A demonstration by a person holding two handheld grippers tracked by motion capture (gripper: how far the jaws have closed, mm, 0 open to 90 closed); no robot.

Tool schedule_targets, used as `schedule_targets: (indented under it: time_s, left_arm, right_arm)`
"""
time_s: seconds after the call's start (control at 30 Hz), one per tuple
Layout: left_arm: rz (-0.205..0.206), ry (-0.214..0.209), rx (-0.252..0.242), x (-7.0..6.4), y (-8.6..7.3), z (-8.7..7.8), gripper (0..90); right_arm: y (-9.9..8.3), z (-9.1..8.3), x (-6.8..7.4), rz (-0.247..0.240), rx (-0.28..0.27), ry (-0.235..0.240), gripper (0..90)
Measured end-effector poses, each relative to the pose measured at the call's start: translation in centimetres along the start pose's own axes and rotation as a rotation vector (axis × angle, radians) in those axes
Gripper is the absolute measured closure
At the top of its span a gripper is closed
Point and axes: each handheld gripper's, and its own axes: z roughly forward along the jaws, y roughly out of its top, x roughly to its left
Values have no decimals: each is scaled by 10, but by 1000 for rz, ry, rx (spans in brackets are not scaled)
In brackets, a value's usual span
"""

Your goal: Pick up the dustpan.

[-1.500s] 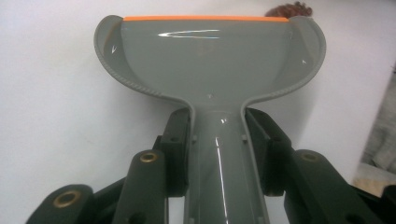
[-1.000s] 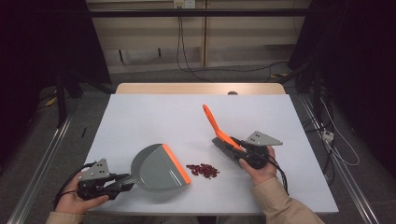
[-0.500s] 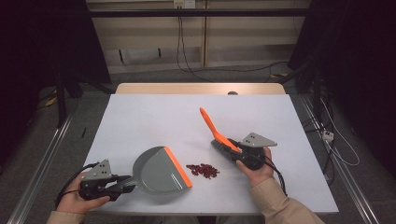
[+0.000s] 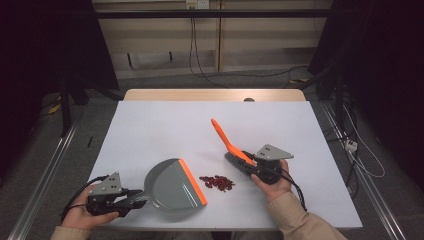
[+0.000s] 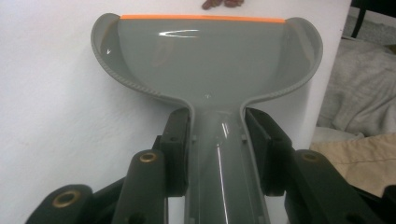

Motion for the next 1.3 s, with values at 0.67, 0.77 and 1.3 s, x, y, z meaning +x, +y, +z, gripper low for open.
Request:
schedule_targets:
  time_s: [0.67,0.77,1.3]
  left_arm:
    - [8,-44,12,-4,10,17,621]
    - [11,-44,16,-5,11,18,621]
    - [5,-66,5,-5,18,25,620]
  right_arm:
    - [0,-3,23,-12,37,-62,711]
    - [0,-2,27,-5,37,-69,710]
    - [-3,-1,41,34,29,-72,700]
